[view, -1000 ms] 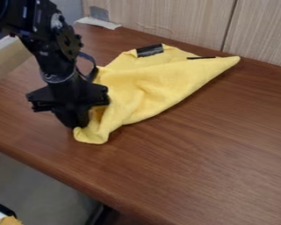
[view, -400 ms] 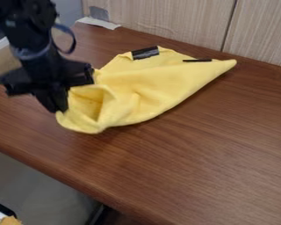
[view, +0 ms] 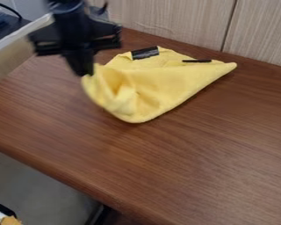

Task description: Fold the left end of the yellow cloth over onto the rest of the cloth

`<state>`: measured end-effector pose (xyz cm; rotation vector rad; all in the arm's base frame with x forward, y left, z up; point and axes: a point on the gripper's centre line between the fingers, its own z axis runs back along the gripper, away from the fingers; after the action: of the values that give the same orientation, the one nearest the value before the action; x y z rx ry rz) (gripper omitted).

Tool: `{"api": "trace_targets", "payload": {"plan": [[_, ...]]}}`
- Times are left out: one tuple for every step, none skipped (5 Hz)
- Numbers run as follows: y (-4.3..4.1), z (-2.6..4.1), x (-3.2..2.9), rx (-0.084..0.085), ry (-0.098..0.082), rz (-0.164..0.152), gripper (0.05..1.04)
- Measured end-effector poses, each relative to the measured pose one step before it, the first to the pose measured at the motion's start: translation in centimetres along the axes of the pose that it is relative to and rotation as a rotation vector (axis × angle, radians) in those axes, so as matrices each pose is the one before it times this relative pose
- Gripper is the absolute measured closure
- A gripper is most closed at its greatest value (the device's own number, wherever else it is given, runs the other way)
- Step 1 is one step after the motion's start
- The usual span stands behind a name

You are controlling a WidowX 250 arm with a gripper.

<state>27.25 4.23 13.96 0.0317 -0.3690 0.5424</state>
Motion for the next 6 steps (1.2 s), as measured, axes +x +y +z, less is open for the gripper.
{"api": "trace_targets", "payload": {"plan": [[-3.490, -0.956, 1.579, -0.0246, 0.0128, -0.0510, 1.016], [-2.840, -2.165, 1.069, 0.0059, 0.0366, -0.0313, 1.016], [-2.128, -1.367, 0.343, -0.0078, 0.0036, -0.0073, 1.016], [-1.639, -1.644, 0.200, 0.0166, 0.0113, -0.0190, 1.016], [-1.172, -1.510, 0.196, 0.0050, 0.0133, -0.0204, 1.016], [-0.381, -1.459, -0.088, 0.0116, 0.0225, -0.0129, 0.994]]}}
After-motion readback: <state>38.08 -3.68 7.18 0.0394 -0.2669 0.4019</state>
